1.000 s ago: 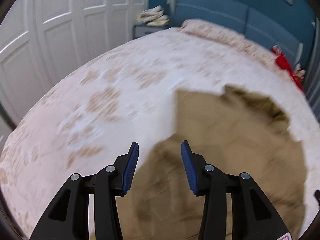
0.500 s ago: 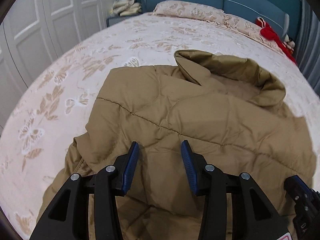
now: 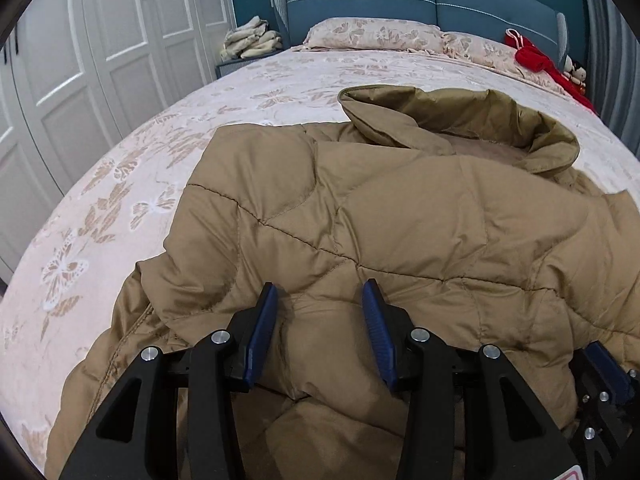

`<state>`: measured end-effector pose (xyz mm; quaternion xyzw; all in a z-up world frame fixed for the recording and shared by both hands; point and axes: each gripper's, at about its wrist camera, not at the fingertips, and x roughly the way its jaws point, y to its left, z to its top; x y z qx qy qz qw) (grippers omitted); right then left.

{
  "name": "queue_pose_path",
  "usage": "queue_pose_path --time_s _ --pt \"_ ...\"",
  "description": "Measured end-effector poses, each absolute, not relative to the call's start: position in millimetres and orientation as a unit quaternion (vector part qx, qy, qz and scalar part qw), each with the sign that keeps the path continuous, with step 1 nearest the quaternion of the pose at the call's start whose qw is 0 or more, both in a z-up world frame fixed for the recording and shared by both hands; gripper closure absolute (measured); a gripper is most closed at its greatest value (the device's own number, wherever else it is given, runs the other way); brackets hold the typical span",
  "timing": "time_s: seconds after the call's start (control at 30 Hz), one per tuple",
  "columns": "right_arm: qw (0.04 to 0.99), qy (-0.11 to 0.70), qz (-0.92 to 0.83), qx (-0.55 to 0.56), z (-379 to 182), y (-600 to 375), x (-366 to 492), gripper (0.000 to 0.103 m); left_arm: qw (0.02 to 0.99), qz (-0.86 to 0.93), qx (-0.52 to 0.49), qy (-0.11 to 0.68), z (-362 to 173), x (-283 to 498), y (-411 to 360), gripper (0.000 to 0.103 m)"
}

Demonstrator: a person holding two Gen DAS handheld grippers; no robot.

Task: Fold large clothes
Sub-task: 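Grasp the jacket hem at its center with both grippers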

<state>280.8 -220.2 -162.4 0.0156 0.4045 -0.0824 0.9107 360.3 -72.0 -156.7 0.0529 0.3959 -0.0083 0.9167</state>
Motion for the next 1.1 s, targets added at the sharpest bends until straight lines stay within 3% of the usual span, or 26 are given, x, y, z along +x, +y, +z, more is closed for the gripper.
queue_pose_path --time_s 0.77,1.1 --pt "0.919 0.383 -0.079 0.039 -168.2 -227.0 280.8 0.090 0.923 0.006 0.077 0.378 -162.7 355.8 -79.4 0.061" --pt "0.905 0.418 -0.077 0.016 -164.4 -219.9 273.4 0.090 0.912 -0.008 0.112 0.396 -158.5 343.3 -81.6 0.061"
